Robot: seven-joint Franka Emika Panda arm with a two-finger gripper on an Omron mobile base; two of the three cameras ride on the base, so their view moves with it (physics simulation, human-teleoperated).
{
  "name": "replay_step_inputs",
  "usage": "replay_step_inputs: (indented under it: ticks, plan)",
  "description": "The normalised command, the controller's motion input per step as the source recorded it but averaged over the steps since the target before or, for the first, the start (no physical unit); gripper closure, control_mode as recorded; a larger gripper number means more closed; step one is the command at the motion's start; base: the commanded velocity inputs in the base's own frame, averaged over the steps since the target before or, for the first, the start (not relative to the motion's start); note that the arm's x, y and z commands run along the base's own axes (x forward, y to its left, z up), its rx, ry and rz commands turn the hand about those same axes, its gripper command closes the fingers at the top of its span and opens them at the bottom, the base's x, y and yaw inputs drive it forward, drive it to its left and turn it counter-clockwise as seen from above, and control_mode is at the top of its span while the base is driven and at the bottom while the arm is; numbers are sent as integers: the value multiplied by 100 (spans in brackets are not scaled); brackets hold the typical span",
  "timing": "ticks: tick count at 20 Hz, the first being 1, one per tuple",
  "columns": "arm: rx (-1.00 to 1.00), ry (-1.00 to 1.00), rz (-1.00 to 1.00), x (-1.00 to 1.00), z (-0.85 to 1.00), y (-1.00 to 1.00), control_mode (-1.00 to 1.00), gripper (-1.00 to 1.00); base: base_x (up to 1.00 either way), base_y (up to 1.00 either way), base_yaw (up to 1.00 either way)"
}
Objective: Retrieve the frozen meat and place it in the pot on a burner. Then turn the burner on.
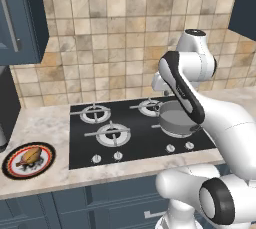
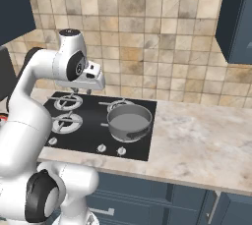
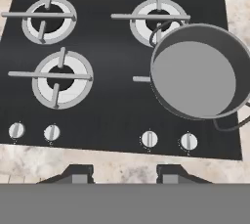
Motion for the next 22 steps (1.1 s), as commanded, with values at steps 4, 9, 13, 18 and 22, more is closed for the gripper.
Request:
replay_step_inputs:
  ticks: [4, 9, 13, 18, 22]
  plan:
    - [2, 0, -1, -1, 0, -6, -100, -100, 0, 0, 0]
    - [0, 0, 0, 0, 0, 0, -100, -100, 0, 0, 0]
    - [0, 0, 0, 0, 0, 0, -100, -100, 0, 0, 0]
    - [0, 0, 0, -6, 0, 24, -100, -100, 0, 0, 0]
    - [0, 0, 0, -18, -7, 47, -100, -100, 0, 0, 0]
